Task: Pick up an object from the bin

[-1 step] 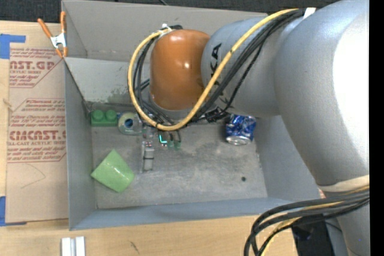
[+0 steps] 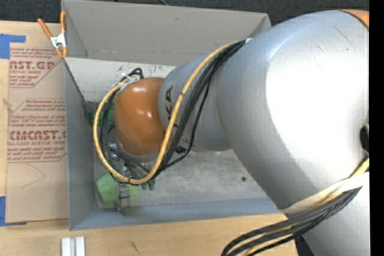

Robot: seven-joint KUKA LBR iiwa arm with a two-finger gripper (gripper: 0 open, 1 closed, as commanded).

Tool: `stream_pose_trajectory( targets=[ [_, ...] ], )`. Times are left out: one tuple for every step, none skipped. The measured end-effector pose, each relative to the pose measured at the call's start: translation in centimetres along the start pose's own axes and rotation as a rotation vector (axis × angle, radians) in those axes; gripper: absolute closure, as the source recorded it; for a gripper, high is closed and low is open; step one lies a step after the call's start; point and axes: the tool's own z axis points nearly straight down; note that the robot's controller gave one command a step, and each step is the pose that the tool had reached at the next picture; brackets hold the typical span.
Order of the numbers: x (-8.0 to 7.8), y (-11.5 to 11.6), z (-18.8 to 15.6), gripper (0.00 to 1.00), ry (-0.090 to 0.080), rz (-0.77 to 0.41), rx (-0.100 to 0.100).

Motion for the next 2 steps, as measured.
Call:
stream_pose_trajectory(
  targets=[
    [-0.2, -0.2, -0.2, 1.00, -0.005, 0.004, 0.000],
    [0.1, -0.4, -15.4, 1.00, -0.015, 0.020, -0.002]
  ],
)
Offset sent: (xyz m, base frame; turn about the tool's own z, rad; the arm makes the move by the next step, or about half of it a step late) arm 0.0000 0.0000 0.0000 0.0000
